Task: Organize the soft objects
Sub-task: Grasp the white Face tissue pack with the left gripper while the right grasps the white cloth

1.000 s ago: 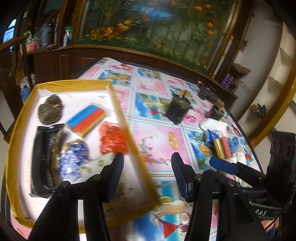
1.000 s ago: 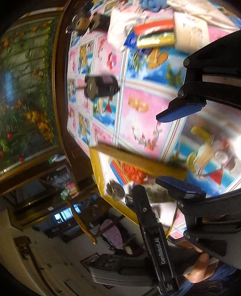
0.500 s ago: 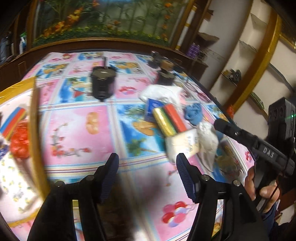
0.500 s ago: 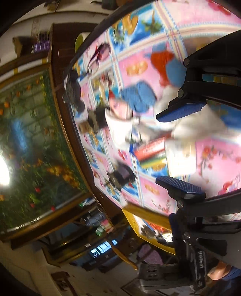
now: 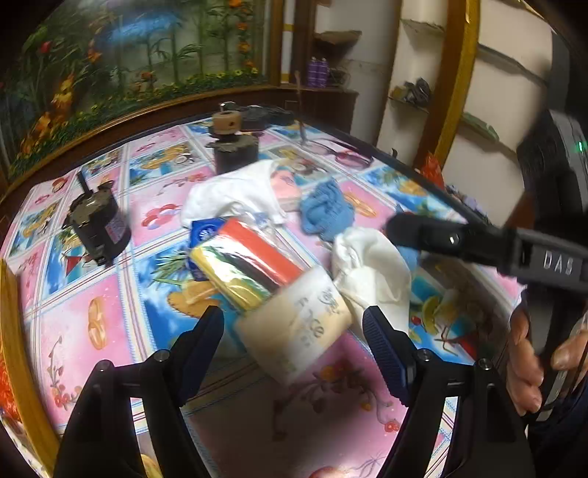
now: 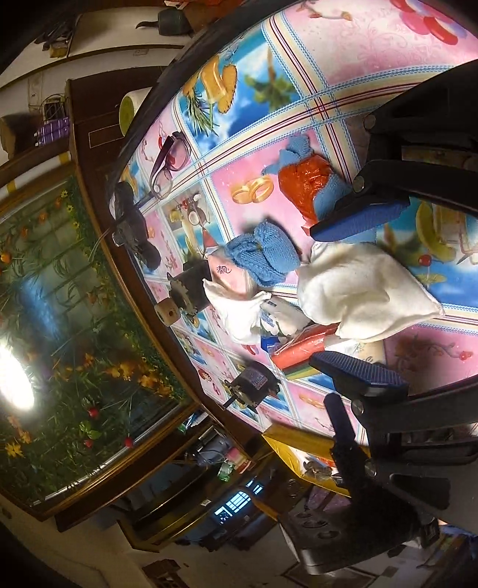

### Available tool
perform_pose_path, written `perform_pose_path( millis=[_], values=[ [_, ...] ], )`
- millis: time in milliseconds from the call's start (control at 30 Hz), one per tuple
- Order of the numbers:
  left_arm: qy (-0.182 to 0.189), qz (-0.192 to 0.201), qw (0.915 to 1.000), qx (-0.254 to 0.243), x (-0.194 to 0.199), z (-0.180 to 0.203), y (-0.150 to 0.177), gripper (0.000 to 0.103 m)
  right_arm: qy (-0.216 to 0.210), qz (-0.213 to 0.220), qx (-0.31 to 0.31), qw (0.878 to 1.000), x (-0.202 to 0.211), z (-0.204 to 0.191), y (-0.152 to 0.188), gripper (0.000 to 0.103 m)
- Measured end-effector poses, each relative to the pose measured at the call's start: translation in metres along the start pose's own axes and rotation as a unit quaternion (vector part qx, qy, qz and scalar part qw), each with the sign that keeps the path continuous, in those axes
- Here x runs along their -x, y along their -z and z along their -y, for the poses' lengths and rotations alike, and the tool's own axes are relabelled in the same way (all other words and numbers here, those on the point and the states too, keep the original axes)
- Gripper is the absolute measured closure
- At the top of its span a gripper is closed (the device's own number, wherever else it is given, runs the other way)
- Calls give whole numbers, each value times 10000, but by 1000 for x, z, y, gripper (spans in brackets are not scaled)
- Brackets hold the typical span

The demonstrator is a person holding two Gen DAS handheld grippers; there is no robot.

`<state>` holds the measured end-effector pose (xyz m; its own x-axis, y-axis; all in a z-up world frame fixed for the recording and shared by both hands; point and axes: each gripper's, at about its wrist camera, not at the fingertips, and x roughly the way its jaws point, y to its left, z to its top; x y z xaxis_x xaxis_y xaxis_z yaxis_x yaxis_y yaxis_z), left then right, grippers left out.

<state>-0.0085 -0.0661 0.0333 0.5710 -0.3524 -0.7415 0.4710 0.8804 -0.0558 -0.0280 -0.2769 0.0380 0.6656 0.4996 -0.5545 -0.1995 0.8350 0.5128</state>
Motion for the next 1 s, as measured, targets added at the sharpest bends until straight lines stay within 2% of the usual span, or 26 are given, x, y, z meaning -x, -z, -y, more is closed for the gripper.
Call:
perform_pose_path(
  millis=[133,233,367,433,467,533,667,833,900,1000],
  values=[
    [-23,-231,9985,-500,-1,22,14,26,10,3,34,10000,0,-1,0,37],
    [-96,-330,9978,-565,-2,29,20,26,26,14,67,10000,0,-2,0,37],
    [-321,-376,9985,-238,-11,16,12,26,47,21,86,9999,0,-3,1,37],
    [-277,-447,9985,-143,-18,11,11,26,38,-17,111,9999,-2,-4,1,35],
    [-281,-468,9984,-120,-20,10,13,29,47,-27,143,9999,-3,-5,2,35],
    [-228,-465,9986,-52,-18,8,16,45,96,-3,257,9996,-2,-9,3,35],
    [-578,-365,9974,236,-5,-13,28,45,230,-71,638,9977,-7,-24,8,34],
    [-837,-299,9915,955,11,-61,43,45,338,-259,776,9961,-19,-28,9,33],
    [-918,-255,9891,1121,14,-72,46,45,531,-334,792,9949,-26,-27,9,33],
    [-941,-244,9891,1110,14,-71,46,45,949,-515,979,9893,-39,-30,10,33]
  ],
)
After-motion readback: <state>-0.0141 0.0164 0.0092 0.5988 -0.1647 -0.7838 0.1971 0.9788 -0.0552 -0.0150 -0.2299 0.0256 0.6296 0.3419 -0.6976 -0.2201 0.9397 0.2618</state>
